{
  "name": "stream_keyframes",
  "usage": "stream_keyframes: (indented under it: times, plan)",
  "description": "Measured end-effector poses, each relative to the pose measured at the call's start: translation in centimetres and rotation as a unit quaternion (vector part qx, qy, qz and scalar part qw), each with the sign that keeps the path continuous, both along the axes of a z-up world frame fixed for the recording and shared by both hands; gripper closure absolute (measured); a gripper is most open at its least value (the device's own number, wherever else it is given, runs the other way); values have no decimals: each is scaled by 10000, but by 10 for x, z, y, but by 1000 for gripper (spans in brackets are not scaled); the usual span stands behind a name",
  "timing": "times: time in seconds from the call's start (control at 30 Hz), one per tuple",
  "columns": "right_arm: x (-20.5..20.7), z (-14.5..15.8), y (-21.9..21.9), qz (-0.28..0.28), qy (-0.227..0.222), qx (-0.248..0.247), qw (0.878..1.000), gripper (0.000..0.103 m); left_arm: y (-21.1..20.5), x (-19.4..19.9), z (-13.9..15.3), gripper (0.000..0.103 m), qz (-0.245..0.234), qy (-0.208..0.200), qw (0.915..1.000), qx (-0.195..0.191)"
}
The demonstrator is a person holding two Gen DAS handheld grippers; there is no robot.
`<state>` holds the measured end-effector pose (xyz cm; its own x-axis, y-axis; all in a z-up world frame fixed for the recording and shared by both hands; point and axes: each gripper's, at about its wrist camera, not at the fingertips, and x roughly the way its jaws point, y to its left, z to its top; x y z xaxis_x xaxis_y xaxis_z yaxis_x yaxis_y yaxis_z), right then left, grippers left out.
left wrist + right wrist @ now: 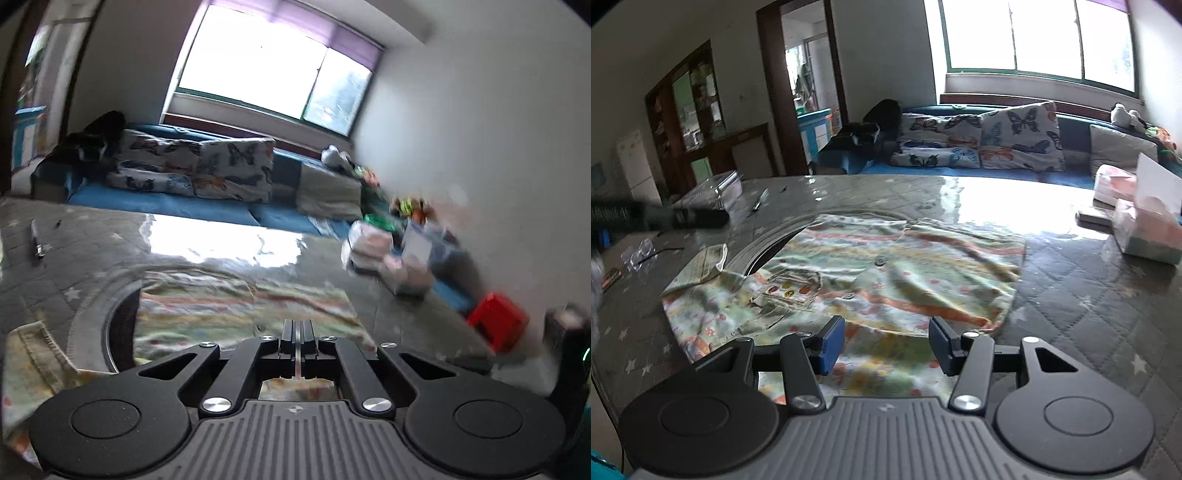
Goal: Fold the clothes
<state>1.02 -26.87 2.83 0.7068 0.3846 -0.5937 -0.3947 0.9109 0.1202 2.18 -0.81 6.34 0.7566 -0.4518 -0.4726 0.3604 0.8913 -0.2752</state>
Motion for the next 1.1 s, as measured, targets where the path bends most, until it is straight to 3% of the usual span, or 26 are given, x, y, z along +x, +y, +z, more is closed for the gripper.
stream_keyframes:
  times: [0.1, 0.23, 0.43, 0.53, 0.6, 0.83, 0.9, 0.97, 1.1]
  plan:
    - [-2, 0, -4, -19, 1, -10, 10000, 52, 5, 5, -14, 100, 263, 215, 9993, 167]
    - [2, -4, -1, 25, 62, -24, 10000, 52, 23, 7, -28, 97, 845, 153, 9935, 746]
    - [5, -7, 15, 231, 101, -38, 9997, 52, 55, 19, -54, 87, 1564, 184, 9755, 1538]
    - [7, -9, 20, 279, 146, -58, 9995, 52, 68, 26, -68, 71, 1795, 268, 9662, 1830]
    - [8, -10, 23, 293, 177, -75, 9994, 52, 75, 30, -76, 71, 1892, 304, 9616, 1963]
    - [10, -12, 29, 322, 258, -118, 9991, 52, 85, 40, -90, 71, 1946, 389, 9563, 2149]
    - [9, -12, 31, 330, 268, -119, 9990, 52, 87, 42, -91, 79, 1945, 350, 9571, 2120]
    - [9, -12, 32, 337, 268, -122, 9990, 52, 88, 42, -89, 95, 1933, 340, 9586, 2062]
    - [8, -10, 30, 326, 227, -102, 9992, 52, 92, 37, -75, 97, 1954, 409, 9671, 1577]
